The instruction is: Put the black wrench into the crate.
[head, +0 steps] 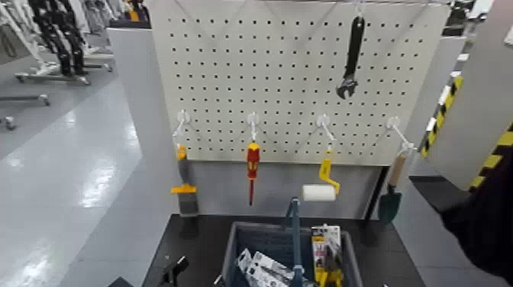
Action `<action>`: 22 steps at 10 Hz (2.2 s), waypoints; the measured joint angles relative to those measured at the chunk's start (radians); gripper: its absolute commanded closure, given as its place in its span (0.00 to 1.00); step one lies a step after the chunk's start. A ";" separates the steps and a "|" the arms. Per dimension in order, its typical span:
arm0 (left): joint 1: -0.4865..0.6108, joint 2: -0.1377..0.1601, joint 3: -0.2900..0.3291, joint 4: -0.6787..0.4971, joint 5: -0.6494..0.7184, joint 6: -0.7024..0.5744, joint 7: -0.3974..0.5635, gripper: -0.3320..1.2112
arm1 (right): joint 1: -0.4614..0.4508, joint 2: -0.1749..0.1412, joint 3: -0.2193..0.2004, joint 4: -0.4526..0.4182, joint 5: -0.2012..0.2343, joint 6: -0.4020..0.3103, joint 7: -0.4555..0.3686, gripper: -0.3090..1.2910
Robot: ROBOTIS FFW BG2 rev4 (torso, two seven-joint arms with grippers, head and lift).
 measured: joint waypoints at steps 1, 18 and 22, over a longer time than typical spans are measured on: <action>-0.001 -0.001 -0.001 0.002 0.000 0.001 0.000 0.27 | 0.001 -0.003 -0.009 -0.016 0.012 0.012 0.010 0.27; -0.023 -0.004 -0.015 0.007 0.002 0.006 -0.011 0.27 | -0.583 -0.051 -0.212 -0.147 -0.099 0.551 0.334 0.28; -0.037 0.001 -0.024 0.010 0.001 0.005 -0.011 0.27 | -0.750 -0.076 -0.176 -0.090 -0.106 0.607 0.421 0.28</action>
